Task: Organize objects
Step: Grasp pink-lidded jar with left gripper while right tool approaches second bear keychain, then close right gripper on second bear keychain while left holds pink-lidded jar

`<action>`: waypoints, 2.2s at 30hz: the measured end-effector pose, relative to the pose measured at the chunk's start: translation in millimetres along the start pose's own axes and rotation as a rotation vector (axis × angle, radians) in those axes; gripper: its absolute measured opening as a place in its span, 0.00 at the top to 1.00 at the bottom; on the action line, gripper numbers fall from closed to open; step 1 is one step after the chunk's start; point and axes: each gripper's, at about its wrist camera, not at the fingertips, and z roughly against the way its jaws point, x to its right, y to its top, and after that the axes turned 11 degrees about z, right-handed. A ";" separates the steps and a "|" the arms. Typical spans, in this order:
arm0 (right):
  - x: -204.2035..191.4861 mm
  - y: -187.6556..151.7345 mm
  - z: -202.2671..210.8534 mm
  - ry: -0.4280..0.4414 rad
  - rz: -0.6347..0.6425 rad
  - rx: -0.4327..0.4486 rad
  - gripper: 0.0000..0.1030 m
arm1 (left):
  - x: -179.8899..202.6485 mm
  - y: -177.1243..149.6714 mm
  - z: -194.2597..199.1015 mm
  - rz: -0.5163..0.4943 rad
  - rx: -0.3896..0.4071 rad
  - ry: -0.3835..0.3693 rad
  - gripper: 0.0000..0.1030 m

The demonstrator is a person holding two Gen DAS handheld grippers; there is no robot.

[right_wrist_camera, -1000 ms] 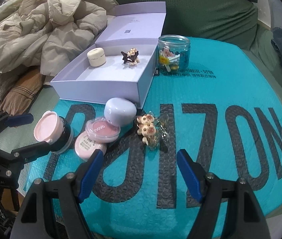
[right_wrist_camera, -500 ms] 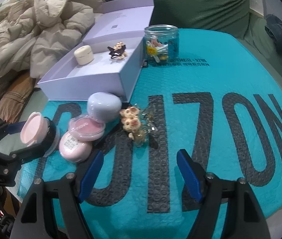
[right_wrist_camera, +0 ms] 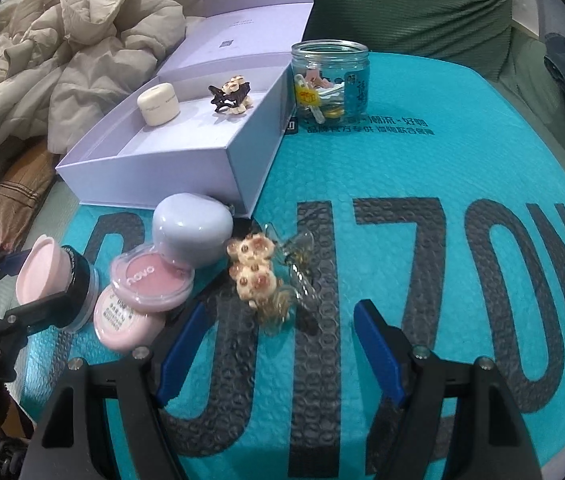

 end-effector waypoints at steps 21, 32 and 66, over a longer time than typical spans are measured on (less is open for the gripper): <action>7.9 3.9 -7.9 0.038 -0.006 0.041 0.63 | 2.5 7.4 10.2 0.013 0.000 -0.025 0.39; 3.8 -15.8 10.7 0.061 -0.019 0.023 0.70 | 14.6 4.5 11.6 -0.011 -0.005 -0.050 0.39; 2.8 -3.9 28.7 0.044 -0.005 0.019 0.66 | 33.7 20.1 11.1 -0.025 -0.010 -0.035 0.40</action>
